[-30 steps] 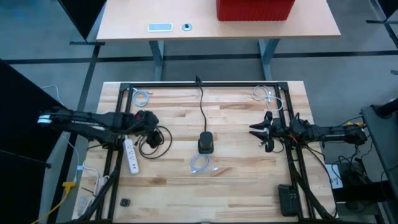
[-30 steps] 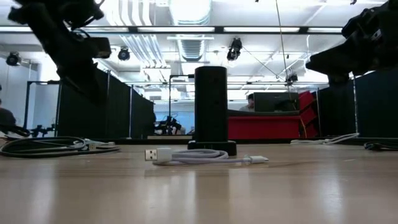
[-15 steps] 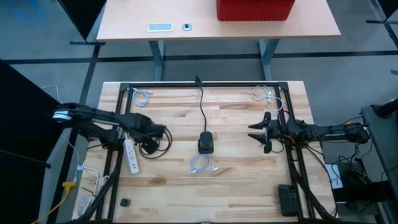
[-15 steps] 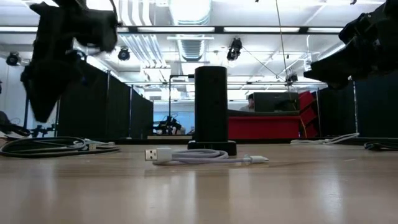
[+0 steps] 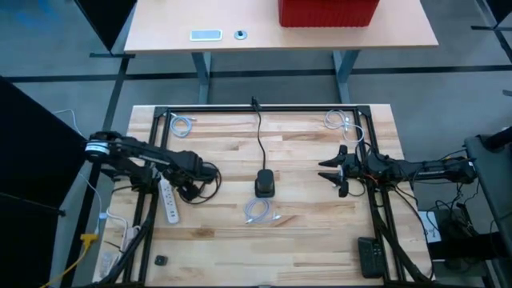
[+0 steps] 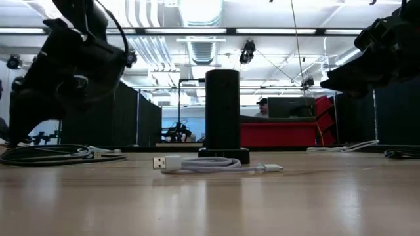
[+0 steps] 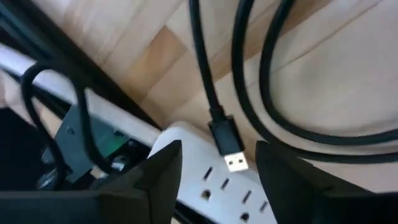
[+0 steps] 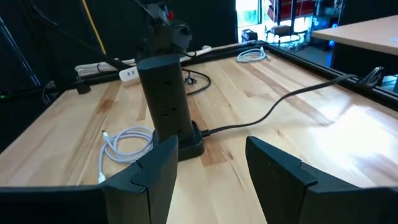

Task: Insert USB
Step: Insert the left black charger cable into the white outlet extension

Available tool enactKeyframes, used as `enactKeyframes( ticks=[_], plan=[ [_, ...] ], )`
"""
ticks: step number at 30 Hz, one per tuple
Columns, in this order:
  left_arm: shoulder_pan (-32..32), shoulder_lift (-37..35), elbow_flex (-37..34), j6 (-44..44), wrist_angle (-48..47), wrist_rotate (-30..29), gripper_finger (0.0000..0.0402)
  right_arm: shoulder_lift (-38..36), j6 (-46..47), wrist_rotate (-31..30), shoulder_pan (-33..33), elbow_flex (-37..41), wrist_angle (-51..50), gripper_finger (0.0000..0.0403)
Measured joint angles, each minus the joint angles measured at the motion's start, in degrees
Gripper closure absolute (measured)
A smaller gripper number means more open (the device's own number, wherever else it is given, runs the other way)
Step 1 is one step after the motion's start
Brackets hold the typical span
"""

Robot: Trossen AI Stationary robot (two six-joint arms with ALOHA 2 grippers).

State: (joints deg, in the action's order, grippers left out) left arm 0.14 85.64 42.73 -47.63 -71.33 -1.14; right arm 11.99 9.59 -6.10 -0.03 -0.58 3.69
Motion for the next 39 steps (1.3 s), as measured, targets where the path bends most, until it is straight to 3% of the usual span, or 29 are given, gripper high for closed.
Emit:
enactKeyframes(
  ticks=[9, 18, 31, 36, 39],
  plan=[
    [0.0, 2.9, -0.6, 1.4, 1.3, -1.1, 0.0176, 0.2, 0.5, -1.2, 0.0, 0.0, 0.0, 0.0229],
    [0.0, 5.6, -1.5, 3.2, 3.3, -1.4, 0.0226, 0.2, 1.1, -1.5, 0.0, 0.0, 0.0, 0.0229],
    [0.0, 6.3, 1.3, 8.3, 11.9, -6.2, 0.0268, 0.2, 2.4, -1.5, 0.0, 0.0, 0.0, 0.0229],
    [0.0, 5.9, 5.7, 11.9, 20.4, -11.0, 0.0263, 0.2, 2.4, -1.5, 0.0, 0.0, 0.0, 0.0229],
    [0.0, 5.8, 9.4, 13.8, 19.1, -12.2, 0.0257, 0.2, 2.5, -1.5, 0.0, 0.0, 0.0, 0.0229]
  ],
)
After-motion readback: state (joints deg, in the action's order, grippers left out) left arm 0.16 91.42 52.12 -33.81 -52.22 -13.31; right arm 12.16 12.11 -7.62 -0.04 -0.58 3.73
